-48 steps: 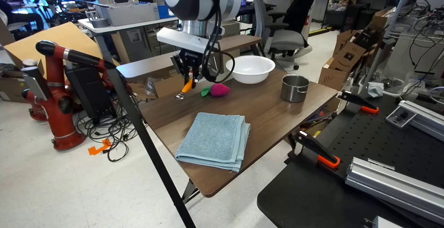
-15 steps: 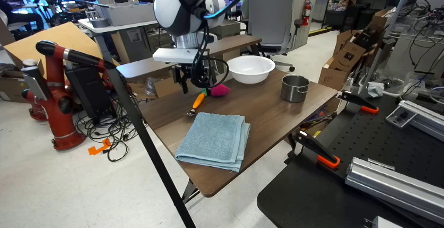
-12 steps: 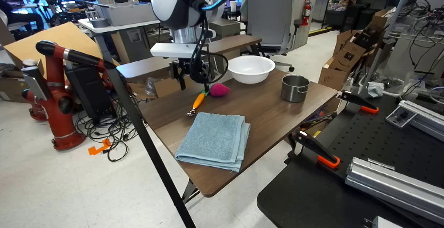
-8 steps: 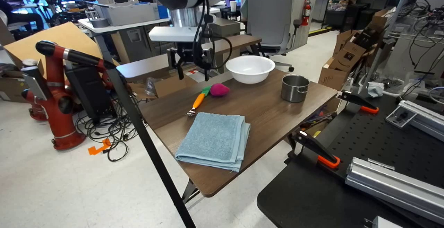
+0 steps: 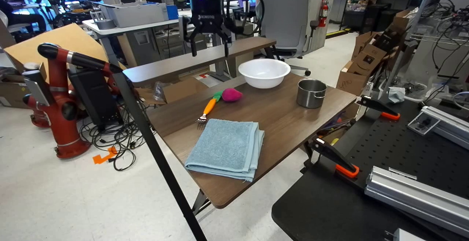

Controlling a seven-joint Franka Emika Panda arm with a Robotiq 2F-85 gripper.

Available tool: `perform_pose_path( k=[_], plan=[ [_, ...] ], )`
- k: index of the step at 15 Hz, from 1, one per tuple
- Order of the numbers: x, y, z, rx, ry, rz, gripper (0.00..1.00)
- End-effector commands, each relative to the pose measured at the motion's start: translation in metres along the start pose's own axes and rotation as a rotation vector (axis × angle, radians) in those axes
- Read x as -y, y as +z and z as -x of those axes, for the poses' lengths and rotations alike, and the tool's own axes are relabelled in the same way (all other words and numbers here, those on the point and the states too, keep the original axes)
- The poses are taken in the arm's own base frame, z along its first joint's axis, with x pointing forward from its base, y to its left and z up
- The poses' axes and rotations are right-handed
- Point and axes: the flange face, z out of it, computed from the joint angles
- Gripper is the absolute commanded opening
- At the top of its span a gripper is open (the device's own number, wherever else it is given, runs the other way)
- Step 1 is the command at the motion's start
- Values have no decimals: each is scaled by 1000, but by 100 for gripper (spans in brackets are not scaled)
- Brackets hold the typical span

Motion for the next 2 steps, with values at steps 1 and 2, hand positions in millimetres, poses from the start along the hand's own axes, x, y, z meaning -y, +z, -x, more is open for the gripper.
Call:
perform_pose_path(
  k=[1, 2],
  plan=[
    [0, 3, 1, -1, -1, -3, 100],
    [0, 5, 2, -1, -2, -3, 100]
  ],
)
